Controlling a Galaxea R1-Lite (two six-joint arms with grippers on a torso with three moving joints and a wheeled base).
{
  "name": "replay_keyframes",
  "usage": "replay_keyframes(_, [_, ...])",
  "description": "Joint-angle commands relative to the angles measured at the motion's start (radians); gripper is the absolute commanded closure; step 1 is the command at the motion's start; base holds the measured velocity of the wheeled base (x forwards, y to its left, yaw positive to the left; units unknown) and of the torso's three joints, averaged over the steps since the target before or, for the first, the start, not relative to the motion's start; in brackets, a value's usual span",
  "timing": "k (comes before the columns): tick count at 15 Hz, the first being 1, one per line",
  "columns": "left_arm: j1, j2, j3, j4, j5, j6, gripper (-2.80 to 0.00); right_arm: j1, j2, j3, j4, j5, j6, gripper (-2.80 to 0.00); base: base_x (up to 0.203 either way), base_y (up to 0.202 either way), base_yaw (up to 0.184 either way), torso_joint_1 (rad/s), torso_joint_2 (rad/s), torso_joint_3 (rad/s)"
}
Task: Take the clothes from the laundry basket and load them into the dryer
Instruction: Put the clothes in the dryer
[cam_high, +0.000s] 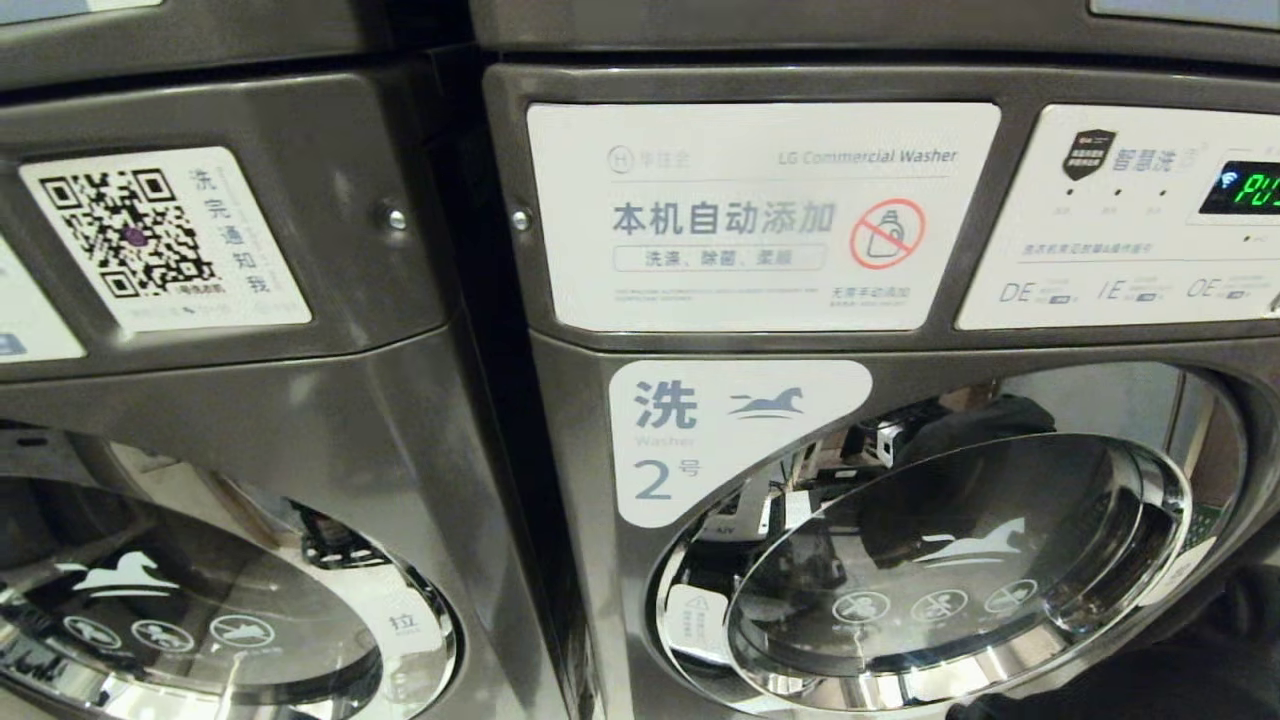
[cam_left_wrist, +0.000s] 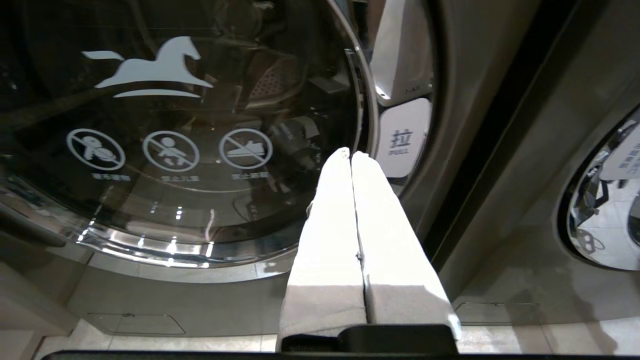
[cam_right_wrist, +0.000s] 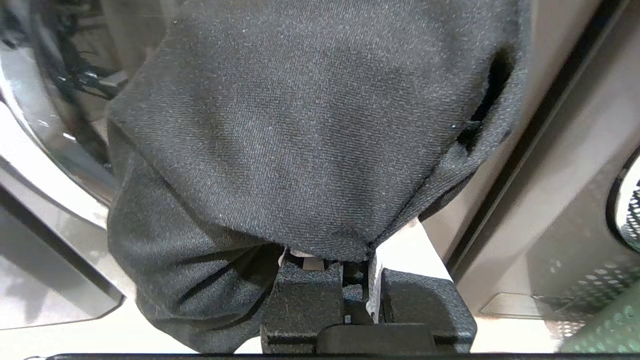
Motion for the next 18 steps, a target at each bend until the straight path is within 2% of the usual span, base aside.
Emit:
replay_keyframes(1, [0.001, 0.000, 0.002, 0.000, 0.000, 0.000, 0.00, 0.001, 0.002, 0.000, -0.001, 0.000, 0.000, 0.00, 0.000, 0.000, 0.000, 0.000, 0.00, 0.000])
replay_keyframes(12, [0.000, 0.000, 0.002, 0.000, 0.000, 0.000, 0.00, 0.001, 0.002, 0.002, 0.000, 0.001, -0.014, 0.00, 0.000, 0.000, 0.000, 0.001, 0.00, -0.004])
replay_keyframes(18, [0.001, 0.000, 0.002, 0.000, 0.000, 0.000, 0.00, 0.000, 0.002, 0.002, -0.002, 0.000, -0.012, 0.00, 0.000, 0.000, 0.000, 0.106, -0.37, -0.276])
